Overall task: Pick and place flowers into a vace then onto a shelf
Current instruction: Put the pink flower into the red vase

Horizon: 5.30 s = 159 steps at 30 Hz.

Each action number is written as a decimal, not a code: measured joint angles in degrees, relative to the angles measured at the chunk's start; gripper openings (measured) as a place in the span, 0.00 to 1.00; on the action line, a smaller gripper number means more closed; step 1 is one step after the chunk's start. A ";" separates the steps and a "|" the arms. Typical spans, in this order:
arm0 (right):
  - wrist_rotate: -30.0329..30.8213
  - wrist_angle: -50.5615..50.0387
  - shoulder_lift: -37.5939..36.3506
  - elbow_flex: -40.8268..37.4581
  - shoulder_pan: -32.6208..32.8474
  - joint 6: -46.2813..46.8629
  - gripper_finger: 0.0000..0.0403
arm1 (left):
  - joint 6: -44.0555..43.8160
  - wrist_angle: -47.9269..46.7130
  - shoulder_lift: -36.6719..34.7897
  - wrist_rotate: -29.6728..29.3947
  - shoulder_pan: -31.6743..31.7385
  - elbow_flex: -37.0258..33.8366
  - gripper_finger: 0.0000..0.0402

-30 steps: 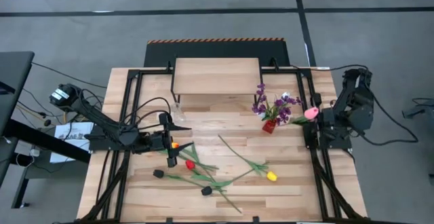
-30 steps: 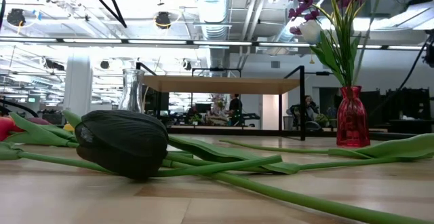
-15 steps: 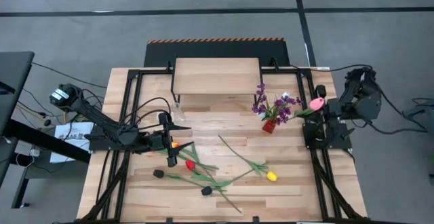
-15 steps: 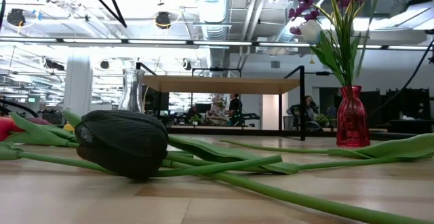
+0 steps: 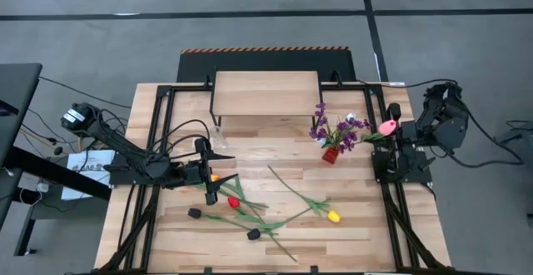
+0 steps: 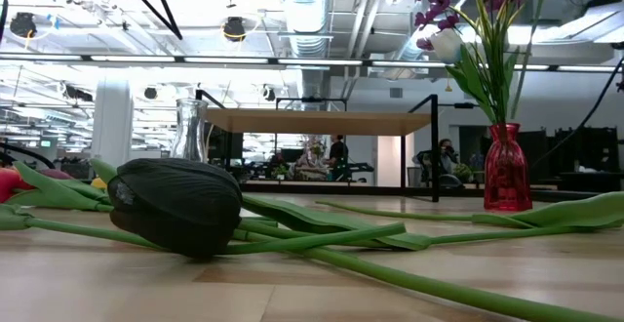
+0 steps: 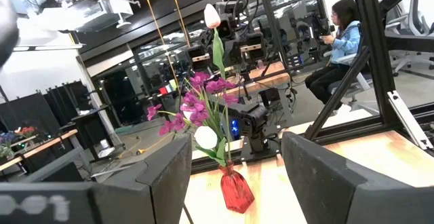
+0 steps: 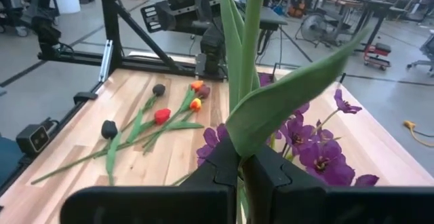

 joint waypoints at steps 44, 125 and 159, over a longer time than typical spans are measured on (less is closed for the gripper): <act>10.56 1.62 0.00 -8.48 -0.02 10.40 0.01 | -0.04 -0.04 0.00 0.07 -0.02 0.00 0.55; 16.06 8.82 18.83 -19.08 -8.35 33.09 0.02 | -0.20 0.02 0.00 0.28 -0.02 0.00 0.55; 7.10 4.82 20.20 -9.41 -8.39 25.41 0.22 | -0.24 0.02 0.01 0.26 -0.02 0.00 0.55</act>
